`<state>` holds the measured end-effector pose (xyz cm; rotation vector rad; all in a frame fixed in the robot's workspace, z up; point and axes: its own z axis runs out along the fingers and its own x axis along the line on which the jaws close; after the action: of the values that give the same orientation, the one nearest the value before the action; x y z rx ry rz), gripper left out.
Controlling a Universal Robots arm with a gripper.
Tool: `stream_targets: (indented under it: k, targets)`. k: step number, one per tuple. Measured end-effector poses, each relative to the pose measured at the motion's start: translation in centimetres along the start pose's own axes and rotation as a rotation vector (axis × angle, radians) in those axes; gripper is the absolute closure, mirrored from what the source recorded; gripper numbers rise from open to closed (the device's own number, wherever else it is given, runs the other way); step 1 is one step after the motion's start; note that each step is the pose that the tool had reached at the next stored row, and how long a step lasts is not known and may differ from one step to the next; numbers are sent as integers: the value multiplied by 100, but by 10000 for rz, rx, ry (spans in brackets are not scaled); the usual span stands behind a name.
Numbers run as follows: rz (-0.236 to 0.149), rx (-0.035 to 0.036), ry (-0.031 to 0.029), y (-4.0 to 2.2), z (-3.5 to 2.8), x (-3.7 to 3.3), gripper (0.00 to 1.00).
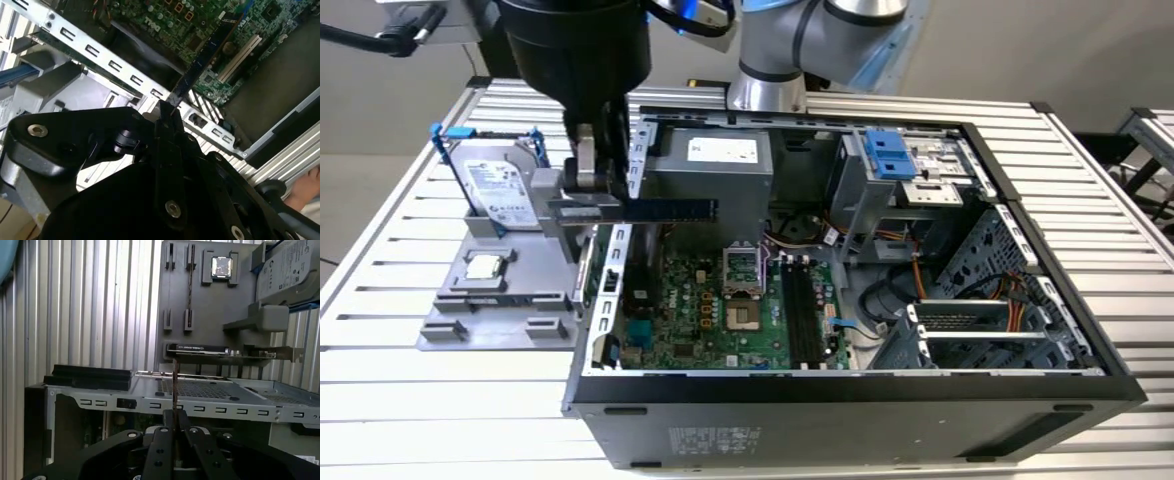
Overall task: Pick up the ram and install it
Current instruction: 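Pick up the ram and move it above insertion slot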
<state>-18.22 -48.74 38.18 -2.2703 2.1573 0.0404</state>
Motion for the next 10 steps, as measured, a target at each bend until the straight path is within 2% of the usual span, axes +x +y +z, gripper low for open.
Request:
stream_targets:
  k: [10]
  targets:
    - [1, 0, 0, -412, -3, 21, 100]
